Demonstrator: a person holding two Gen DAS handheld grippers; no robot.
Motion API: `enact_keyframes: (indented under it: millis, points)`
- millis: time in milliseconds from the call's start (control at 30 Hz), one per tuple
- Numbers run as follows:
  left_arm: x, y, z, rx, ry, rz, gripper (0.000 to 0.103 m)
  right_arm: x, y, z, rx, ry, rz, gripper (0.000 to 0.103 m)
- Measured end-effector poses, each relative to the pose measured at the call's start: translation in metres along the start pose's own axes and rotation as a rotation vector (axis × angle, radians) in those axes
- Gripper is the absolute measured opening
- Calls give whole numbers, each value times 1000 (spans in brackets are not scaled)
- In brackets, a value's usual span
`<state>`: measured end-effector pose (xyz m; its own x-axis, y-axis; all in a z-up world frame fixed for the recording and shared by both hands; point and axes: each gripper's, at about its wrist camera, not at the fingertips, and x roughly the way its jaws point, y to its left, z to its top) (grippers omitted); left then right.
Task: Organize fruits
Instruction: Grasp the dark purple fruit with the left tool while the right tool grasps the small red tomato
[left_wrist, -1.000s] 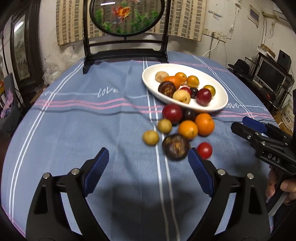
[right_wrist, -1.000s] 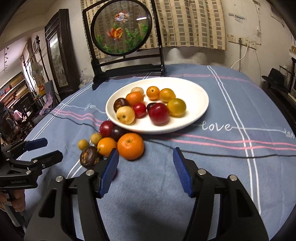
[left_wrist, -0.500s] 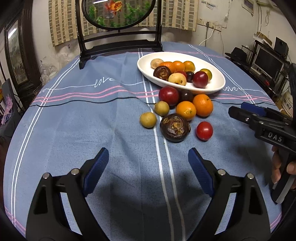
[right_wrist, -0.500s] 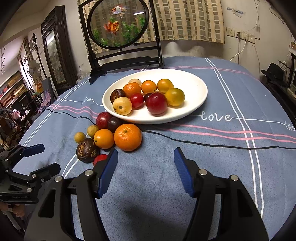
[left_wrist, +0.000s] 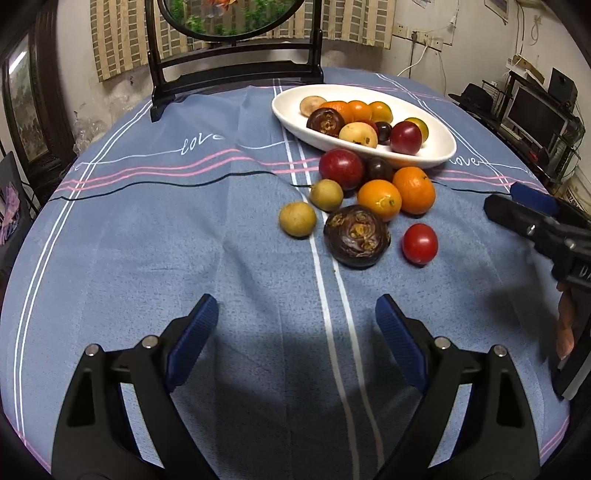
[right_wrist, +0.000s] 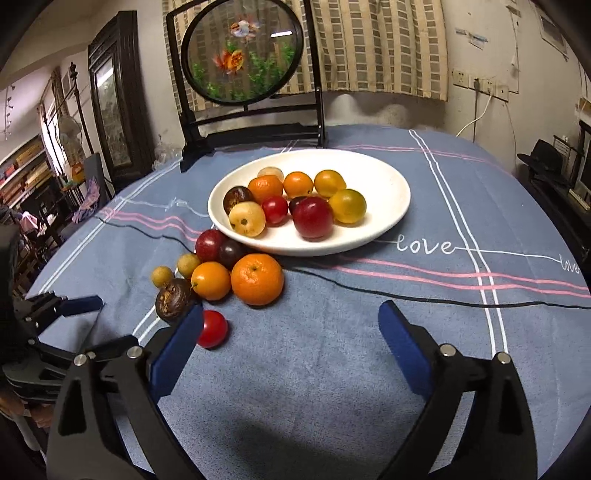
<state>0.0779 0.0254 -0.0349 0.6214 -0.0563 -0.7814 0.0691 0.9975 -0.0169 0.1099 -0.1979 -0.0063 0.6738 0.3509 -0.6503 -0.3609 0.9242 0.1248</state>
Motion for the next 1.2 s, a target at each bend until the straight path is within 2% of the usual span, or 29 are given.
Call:
enact_keyframes:
  millis: [333, 433, 600, 667, 733, 800, 833, 933, 1100, 1133, 1167, 1200]
  points:
    - [27, -23, 27, 86, 46, 17, 89, 2, 7, -2, -41, 21, -16, 96]
    - [42, -35, 34, 139, 65, 57, 84, 5, 6, -2, -32, 32, -17, 96]
    - [50, -49, 47, 184, 49, 59, 81, 9, 3, -2, -27, 46, -34, 96]
    - [50, -55, 49, 211, 8, 105, 67, 10, 2, -2, -20, 51, -21, 96]
    - [50, -55, 46, 221, -20, 132, 63, 12, 1, -3, -11, 64, -5, 96]
    - [45, -52, 46, 213, -36, 134, 50, 15, 1, -4, -10, 86, 4, 96]
    - [41, -48, 47, 197, -48, 124, 40, 15, 2, -4, -15, 94, 12, 96]
    - [32, -29, 54, 122, -56, 18, 28, 17, 14, -8, -65, 105, 52, 96]
    - [33, -31, 51, 149, -56, 6, 28, 30, 31, -14, -127, 158, 42, 96]
    - [34, -32, 48, 157, -58, 11, 33, 32, 34, -13, -134, 171, 34, 96]
    - [34, -33, 46, 165, -56, 11, 44, 35, 39, -12, -139, 182, 24, 96]
    - [34, -33, 45, 168, -53, 9, 51, 38, 42, -11, -144, 190, 19, 96]
